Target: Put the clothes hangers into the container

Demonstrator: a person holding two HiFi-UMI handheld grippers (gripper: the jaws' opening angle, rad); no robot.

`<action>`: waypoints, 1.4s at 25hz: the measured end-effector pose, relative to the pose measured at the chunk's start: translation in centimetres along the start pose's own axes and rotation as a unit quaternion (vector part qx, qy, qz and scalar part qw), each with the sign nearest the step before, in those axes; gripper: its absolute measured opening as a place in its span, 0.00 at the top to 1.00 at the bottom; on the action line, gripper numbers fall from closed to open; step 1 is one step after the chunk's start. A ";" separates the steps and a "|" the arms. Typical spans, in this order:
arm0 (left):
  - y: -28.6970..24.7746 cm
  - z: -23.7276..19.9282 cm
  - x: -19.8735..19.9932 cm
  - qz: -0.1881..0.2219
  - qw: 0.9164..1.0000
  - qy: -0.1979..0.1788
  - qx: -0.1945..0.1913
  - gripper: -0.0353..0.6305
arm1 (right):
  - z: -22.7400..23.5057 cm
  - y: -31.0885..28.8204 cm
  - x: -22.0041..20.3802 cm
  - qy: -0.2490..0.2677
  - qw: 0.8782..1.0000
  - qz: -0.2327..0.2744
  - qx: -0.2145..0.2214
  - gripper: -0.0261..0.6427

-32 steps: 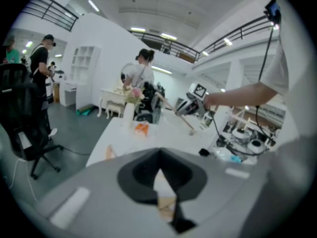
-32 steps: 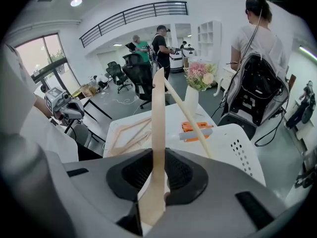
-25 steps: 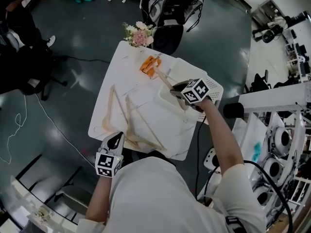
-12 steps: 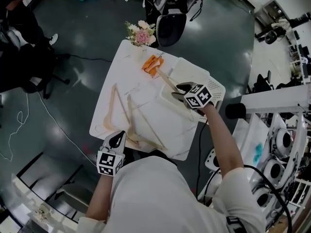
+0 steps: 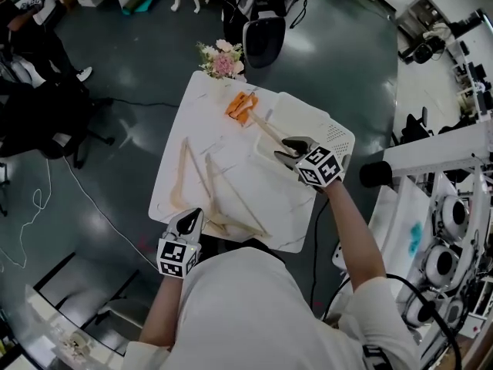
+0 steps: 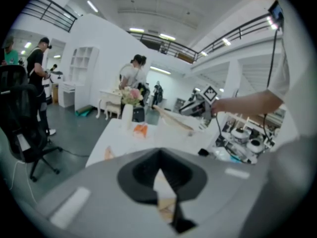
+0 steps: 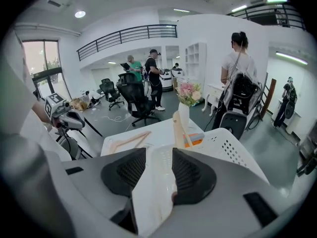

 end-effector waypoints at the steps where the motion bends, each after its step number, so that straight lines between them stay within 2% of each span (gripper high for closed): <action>1: 0.0 0.0 0.0 0.002 1.000 -0.001 -0.004 0.94 | -0.7 0.4 0.2 0.002 1.000 0.005 -0.001 0.73; 8: 0.3 0.2 0.6 0.016 1.000 -0.012 -0.022 0.94 | -6.0 2.4 0.5 -0.026 0.998 0.061 0.004 0.84; 16: 0.4 0.5 1.4 0.024 0.998 -0.028 -0.041 0.94 | -11.2 3.3 -1.3 -0.110 0.987 0.119 0.018 0.95; 25: 0.9 0.5 1.4 0.029 0.998 -0.023 -0.060 0.95 | -15.3 3.0 -4.1 -0.176 0.974 0.138 0.042 0.96; 30: 1.0 0.9 2.1 0.041 0.996 -0.032 -0.073 0.95 | -15.8 2.9 -4.1 -0.182 0.972 0.140 0.039 0.96; 35: 0.9 1.1 2.1 0.044 0.996 -0.033 -0.068 0.94 | -16.1 2.8 -4.2 -0.180 0.973 0.139 0.040 0.96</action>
Point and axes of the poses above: the fingertips, and each gripper's own axes: y backward along the fingers, z to its right, x out of its top, the point moved 5 cm from there along y, backward along the fingers, and after that the axes turned 1 degree about -x, right-handed, at the moved point
